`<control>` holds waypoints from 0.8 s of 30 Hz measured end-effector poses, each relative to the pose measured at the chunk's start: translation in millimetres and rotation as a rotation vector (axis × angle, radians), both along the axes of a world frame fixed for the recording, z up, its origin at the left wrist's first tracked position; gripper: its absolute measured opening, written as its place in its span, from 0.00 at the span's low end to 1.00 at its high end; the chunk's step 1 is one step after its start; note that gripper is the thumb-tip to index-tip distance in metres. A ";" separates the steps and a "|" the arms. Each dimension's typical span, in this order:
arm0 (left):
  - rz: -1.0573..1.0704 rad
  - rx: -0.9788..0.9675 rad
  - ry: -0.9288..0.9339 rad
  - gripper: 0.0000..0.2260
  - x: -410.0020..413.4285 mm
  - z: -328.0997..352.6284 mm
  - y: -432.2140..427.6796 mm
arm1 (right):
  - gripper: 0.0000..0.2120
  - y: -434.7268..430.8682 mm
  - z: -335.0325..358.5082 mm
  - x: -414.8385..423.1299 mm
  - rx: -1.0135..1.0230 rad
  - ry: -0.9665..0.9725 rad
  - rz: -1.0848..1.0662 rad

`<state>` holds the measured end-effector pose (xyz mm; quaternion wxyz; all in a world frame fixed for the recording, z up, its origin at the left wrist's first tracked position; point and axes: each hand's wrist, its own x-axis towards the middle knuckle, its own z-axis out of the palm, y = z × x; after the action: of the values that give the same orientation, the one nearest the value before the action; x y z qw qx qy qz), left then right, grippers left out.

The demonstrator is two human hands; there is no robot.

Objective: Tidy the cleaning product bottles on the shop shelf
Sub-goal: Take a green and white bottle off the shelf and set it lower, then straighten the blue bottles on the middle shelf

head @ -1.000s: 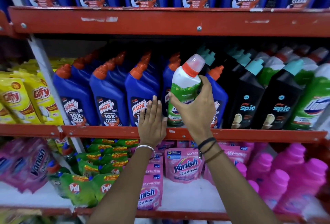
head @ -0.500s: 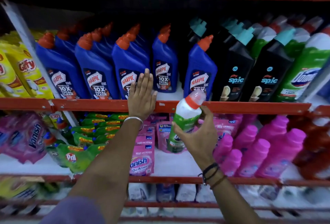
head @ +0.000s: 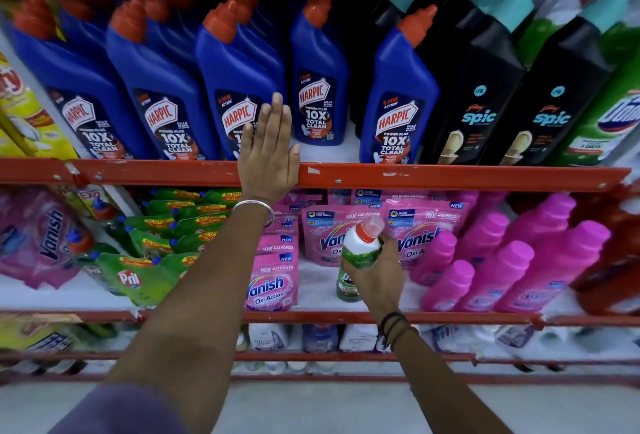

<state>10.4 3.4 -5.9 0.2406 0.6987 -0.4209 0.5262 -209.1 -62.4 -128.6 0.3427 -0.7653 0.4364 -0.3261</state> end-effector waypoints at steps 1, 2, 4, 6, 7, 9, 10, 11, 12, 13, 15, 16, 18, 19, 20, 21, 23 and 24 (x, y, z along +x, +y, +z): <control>-0.008 -0.004 0.000 0.30 0.1 -1.1 0.1 | 0.37 0.2 -1.5 -1.2 -0.012 0.003 0.005; -0.008 -0.007 -0.004 0.30 0.0 -2.3 0.3 | 0.38 0.2 -2.6 -2.8 -0.028 0.009 0.013; -0.004 -0.010 -0.004 0.30 0.2 -1.1 -0.5 | 0.40 0.5 -4.6 -6.3 -0.059 0.034 0.032; -0.005 -0.013 -0.003 0.29 0.1 -0.6 0.1 | 0.41 2.2 -5.5 -10.0 -0.076 0.056 0.052; -0.002 -0.015 -0.013 0.29 -0.3 -0.1 -0.4 | 0.42 2.2 -3.4 -11.1 -0.079 0.063 0.062; 0.000 -0.011 -0.007 0.29 0.0 -1.0 -0.1 | 0.44 3.4 1.2 -12.2 -0.057 0.064 0.088; 0.000 -0.012 -0.012 0.29 -0.1 -2.3 0.5 | 0.45 3.7 6.9 -13.1 -0.050 0.034 0.084; 0.006 -0.012 -0.017 0.29 0.0 -2.5 0.7 | 0.46 3.5 16.7 -13.7 -0.053 -0.018 0.066; 0.011 -0.008 -0.016 0.29 0.2 -2.4 1.0 | 0.46 2.5 30.0 -13.3 -0.071 -0.081 0.040; 0.016 -0.002 -0.016 0.29 -0.2 -1.5 1.0 | 0.46 0.5 47.6 -12.0 -0.107 -0.160 0.010; 0.024 0.004 -0.015 0.29 -2.8 1.0 1.6 | 0.41 -5.0 90.3 -6.6 -0.216 -0.330 -0.035; 0.021 0.004 -0.003 0.29 -4.0 2.2 1.7 | 0.38 -8.2 112.1 -2.0 -0.271 -0.392 -0.047; 0.002 -0.022 0.015 0.31 -6.7 7.1 2.9 | 0.36 -15.0 155.1 8.8 -0.365 -0.443 -0.062; -0.006 -0.036 0.017 0.31 -7.2 11.0 2.9 | 0.37 -18.9 172.1 15.2 -0.401 -0.441 -0.066; -0.009 -0.043 0.014 0.32 -7.0 15.6 2.1 | 0.39 -22.4 186.2 22.1 -0.431 -0.426 -0.064; -0.007 -0.041 0.006 0.32 -5.8 19.9 1.2 | 0.42 -25.8 197.0 28.5 -0.452 -0.399 -0.060; 0.011 -0.028 -0.023 0.31 -2.6 21.6 -0.1 | 0.45 -31.0 210.6 40.8 -0.480 -0.321 -0.065; 0.023 -0.029 -0.044 0.31 -0.8 19.8 -0.7 | 0.46 -33.5 215.5 46.6 -0.487 -0.280 -0.074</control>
<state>9.6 2.7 13.9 0.2352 0.6882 -0.4102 0.5502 -162.5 -95.9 86.9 0.1933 -0.7563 0.3211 -0.5362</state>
